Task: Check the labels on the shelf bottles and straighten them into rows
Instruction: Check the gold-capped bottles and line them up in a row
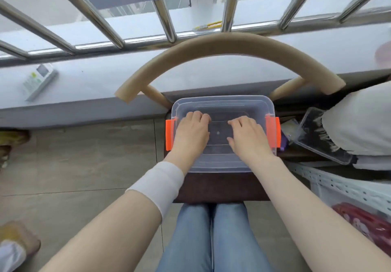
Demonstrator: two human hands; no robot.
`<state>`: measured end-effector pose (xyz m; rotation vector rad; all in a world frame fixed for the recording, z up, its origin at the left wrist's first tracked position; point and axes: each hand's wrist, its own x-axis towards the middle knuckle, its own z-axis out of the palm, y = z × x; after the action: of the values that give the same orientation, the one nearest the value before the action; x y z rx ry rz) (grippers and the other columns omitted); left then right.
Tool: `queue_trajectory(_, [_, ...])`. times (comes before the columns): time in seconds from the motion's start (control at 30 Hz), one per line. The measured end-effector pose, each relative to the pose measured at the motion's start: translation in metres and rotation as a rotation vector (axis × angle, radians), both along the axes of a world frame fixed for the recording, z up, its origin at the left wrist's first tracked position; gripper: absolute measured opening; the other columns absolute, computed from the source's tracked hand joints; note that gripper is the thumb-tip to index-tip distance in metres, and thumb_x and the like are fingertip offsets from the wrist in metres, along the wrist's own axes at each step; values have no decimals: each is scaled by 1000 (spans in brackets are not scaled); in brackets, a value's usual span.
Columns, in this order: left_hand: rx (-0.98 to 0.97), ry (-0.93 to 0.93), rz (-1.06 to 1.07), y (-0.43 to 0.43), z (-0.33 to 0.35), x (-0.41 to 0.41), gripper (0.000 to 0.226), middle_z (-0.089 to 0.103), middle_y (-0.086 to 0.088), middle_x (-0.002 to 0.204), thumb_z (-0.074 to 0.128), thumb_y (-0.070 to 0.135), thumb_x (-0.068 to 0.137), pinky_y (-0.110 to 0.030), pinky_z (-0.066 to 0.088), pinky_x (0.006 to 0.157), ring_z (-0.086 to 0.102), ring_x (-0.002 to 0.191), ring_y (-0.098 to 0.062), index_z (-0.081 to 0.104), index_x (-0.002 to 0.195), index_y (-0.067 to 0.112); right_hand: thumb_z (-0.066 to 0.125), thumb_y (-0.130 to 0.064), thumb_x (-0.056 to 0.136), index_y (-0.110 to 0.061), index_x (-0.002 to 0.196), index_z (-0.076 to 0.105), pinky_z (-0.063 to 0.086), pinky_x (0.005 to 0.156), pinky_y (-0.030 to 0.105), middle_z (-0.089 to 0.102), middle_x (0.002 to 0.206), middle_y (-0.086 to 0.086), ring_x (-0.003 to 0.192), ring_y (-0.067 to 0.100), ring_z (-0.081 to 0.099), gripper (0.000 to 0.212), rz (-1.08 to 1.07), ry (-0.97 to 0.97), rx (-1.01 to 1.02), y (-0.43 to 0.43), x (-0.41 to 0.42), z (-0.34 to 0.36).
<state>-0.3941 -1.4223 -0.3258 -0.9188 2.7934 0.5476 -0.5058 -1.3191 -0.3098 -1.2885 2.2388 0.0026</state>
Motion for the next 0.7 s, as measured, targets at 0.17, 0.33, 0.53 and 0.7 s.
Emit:
queue_trajectory(0.17, [-115, -213, -327, 38, 88, 7, 28, 52, -11, 117, 54, 18, 89, -38, 36, 86, 48, 108, -31, 49, 115, 11, 57, -24, 87, -9, 126, 47, 34, 98, 40, 50, 126, 12, 121, 30, 42, 43, -87, 127, -48, 51, 24, 83])
queue_trajectory(0.33, [-219, -148, -562, 101, 161, 23, 32, 50, -11, 118, 52, 15, 88, -36, 35, 83, 47, 109, -30, 47, 119, 10, 57, -24, 87, -9, 127, 47, 37, 92, 42, 50, 126, 14, 118, 33, 42, 44, -312, 246, -75, 144, 74, 150])
queue_trajectory(0.53, [-223, -17, -790, 219, 243, 41, 29, 54, -8, 109, 52, 31, 86, -36, 36, 77, 51, 103, -32, 54, 109, 15, 57, -28, 87, -12, 126, 47, 37, 93, 40, 51, 124, 10, 119, 30, 44, 44, -675, 321, -74, 296, 139, 231])
queue_trajectory(0.7, [-224, 105, -1064, 355, 294, 58, 37, 49, -8, 119, 54, 26, 87, -38, 38, 90, 47, 111, -30, 48, 122, 16, 58, -27, 87, -12, 124, 49, 36, 93, 39, 51, 123, 11, 117, 32, 46, 42, -942, 424, -79, 437, 207, 272])
